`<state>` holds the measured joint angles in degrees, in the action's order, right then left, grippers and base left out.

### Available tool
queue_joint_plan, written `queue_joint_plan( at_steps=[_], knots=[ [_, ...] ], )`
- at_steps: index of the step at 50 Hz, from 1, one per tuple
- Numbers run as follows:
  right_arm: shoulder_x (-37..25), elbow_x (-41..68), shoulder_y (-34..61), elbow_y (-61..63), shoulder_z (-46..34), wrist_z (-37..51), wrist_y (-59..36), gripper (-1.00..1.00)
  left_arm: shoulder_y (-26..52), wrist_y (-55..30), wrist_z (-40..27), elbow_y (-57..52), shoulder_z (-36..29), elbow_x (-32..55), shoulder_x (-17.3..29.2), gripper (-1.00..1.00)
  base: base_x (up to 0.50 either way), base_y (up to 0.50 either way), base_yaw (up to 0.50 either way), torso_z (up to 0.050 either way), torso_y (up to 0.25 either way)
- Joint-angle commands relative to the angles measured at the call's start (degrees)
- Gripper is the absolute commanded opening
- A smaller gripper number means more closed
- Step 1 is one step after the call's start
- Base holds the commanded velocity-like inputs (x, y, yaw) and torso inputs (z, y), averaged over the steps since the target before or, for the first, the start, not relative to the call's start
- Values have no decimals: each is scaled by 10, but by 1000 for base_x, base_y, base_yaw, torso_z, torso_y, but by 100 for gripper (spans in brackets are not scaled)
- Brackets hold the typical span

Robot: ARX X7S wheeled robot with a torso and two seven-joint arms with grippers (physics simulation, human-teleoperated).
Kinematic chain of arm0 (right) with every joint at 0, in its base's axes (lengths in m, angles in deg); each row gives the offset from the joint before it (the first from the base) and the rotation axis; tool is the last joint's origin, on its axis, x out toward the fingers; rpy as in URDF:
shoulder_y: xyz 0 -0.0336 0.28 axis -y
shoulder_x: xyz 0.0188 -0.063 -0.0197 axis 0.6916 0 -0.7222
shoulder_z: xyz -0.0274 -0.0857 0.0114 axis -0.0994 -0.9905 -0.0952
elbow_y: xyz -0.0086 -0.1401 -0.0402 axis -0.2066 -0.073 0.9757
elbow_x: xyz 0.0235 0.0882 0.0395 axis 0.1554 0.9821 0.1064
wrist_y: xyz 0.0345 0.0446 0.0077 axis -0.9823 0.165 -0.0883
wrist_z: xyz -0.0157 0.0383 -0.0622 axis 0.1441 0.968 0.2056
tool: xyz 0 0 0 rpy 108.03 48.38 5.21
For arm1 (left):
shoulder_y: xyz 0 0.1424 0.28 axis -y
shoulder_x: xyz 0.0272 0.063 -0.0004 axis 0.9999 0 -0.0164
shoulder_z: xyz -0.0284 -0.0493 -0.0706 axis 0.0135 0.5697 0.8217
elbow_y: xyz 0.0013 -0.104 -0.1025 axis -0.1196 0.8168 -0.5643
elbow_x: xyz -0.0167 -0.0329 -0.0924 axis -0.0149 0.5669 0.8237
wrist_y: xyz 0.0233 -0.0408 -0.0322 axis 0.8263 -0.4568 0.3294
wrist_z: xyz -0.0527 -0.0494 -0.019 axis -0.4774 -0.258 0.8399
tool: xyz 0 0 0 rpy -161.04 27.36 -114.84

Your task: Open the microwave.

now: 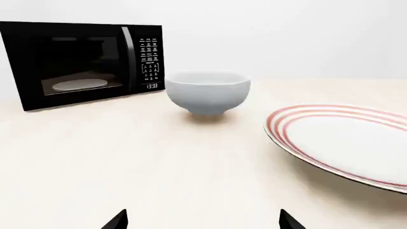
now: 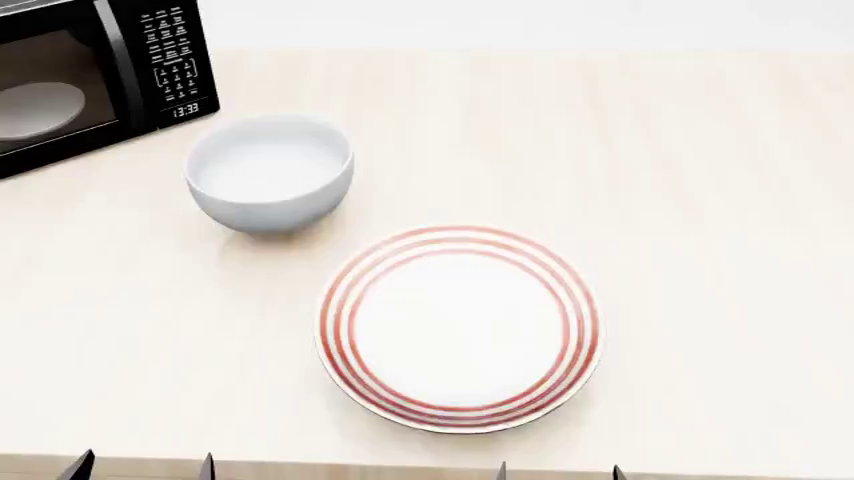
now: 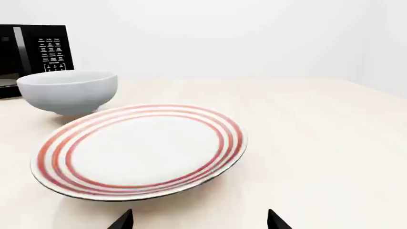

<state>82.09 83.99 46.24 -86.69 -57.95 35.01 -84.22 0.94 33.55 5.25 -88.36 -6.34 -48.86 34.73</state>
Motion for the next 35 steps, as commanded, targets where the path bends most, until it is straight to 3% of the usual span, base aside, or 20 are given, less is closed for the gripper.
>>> queue_joint_plan(
  at_steps=[1,9,24,35],
  knots=[
    [-8,19,-11,37,-9,8,-20,100,-8,-6,-14,-23,-11,5,9,100,0,0,0,0,0],
    [-27,13,-33,96,-35,29,-3,100,-30,-28,-35,-85,-37,16,24,100,0,0,0,0,0],
    [-43,-1,-48,133,-55,61,23,100,-42,-20,-58,-105,-61,11,43,100,4,25,0,0,0],
    [-47,14,-44,128,-68,68,24,100,-37,-25,-67,-100,-64,22,52,100,69,355,0,0,0]
  ],
)
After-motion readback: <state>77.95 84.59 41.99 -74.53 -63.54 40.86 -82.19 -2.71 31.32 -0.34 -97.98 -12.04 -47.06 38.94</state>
